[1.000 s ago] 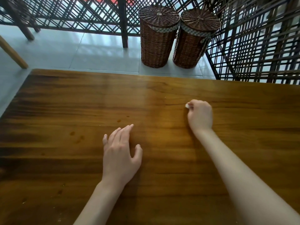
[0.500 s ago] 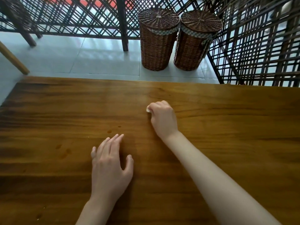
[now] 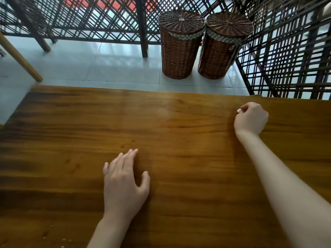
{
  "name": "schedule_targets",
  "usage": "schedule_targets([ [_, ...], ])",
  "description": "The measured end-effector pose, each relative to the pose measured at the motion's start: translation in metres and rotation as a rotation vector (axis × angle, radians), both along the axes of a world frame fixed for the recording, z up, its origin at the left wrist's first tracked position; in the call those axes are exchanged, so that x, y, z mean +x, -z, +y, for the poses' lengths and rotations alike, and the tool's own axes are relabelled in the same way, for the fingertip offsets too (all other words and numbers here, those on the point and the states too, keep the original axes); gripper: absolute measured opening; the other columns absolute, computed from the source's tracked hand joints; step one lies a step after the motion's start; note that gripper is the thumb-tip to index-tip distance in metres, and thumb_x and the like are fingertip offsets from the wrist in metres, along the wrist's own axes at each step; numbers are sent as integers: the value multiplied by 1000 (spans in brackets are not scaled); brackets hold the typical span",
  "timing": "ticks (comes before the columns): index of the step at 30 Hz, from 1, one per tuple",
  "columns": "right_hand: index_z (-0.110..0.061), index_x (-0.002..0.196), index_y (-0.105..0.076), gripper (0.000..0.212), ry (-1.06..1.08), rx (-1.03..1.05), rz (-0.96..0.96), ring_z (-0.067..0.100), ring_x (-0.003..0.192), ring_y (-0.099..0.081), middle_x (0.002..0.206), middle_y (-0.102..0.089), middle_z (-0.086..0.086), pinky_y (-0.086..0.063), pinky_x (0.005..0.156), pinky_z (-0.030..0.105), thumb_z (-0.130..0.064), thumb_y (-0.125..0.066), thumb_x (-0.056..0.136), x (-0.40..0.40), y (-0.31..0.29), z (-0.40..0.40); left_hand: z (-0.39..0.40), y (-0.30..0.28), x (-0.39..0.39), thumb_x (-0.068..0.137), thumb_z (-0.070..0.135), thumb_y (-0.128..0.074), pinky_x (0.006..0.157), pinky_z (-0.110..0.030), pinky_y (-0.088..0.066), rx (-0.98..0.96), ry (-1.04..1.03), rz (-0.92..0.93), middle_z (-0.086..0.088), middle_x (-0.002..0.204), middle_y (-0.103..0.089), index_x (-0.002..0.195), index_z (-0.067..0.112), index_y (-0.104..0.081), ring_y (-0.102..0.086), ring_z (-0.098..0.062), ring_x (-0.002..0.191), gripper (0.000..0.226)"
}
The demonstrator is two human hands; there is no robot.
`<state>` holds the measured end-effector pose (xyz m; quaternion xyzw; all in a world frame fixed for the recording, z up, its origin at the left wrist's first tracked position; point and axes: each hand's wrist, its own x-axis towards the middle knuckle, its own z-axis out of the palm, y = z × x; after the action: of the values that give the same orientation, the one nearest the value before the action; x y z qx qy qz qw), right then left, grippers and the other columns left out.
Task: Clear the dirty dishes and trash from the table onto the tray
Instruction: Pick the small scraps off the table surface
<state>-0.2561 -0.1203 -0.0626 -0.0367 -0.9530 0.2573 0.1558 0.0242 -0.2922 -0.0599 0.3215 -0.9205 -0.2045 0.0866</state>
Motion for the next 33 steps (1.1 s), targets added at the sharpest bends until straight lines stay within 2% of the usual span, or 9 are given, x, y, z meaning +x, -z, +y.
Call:
schedule_targets([
  [7, -5, 99, -70, 15, -131, -61, -41, 23, 94, -63, 100, -69, 11, -44, 71, 22, -5, -58, 89, 0, -3, -37, -2, 1, 2, 74, 27, -75, 106, -49, -25, 0, 0, 8, -7, 124, -61, 129, 14, -55, -51, -28, 122, 60],
  [15, -10, 91, -72, 19, -602, -92, -93, 21, 92, -62, 94, -71, 8, -48, 85, 30, -5, -55, 87, 51, 2, -141, -3, 5, 2, 74, 29, -75, 107, -49, -25, 4, -13, 24, -5, 127, -59, 129, 15, -54, -50, -27, 123, 60],
  [17, -12, 92, -72, 20, -711, -87, -85, 20, 92, -61, 93, -70, 7, -49, 85, 33, -7, -54, 88, 77, 7, -158, -3, 5, 2, 74, 28, -76, 106, -48, -25, 4, -17, 28, -6, 126, -60, 128, 15, -55, -51, -27, 123, 60],
  [21, -9, 91, -73, 19, -851, -99, -35, 18, 89, -61, 91, -71, 7, -49, 79, 27, -4, -54, 89, 110, 11, -163, -2, 6, 3, 76, 31, -74, 106, -45, -20, 12, -12, 17, -4, 130, -58, 130, 17, -53, -48, -26, 126, 60],
  [23, -9, 91, -73, 18, -757, -156, -27, 19, 88, -63, 90, -71, 6, -47, 79, 25, -2, -56, 87, 101, 2, -147, -2, 5, 4, 78, 32, -71, 108, -44, -17, 14, -5, 14, -1, 133, -55, 132, 18, -51, -44, -23, 129, 60],
  [25, -10, 89, -73, 17, -575, -220, 20, 20, 85, -65, 88, -72, 6, -44, 79, 23, -2, -59, 85, 78, -7, -119, -2, 3, 5, 80, 33, -69, 110, -43, -14, 14, 3, 16, 1, 136, -52, 135, 20, -48, -40, -19, 133, 60],
  [28, -11, 94, -72, 15, -334, -154, 26, 23, 88, -63, 92, -71, 8, -34, 71, 18, -10, -59, 88, 42, -10, -68, -1, 2, 10, 80, 30, -69, 109, -44, -10, 13, -13, 11, 0, 137, -51, 134, 19, -49, -38, -20, 134, 59],
  [33, -4, 109, -67, 22, -66, -145, -25, 25, 102, -62, 107, -68, 13, -42, 75, 22, -6, -54, 92, 10, -7, -30, 2, -4, 31, 78, 28, -72, 108, -50, -12, -6, -76, 4, -3, 135, -53, 133, 17, -51, -40, -24, 133, 60],
])
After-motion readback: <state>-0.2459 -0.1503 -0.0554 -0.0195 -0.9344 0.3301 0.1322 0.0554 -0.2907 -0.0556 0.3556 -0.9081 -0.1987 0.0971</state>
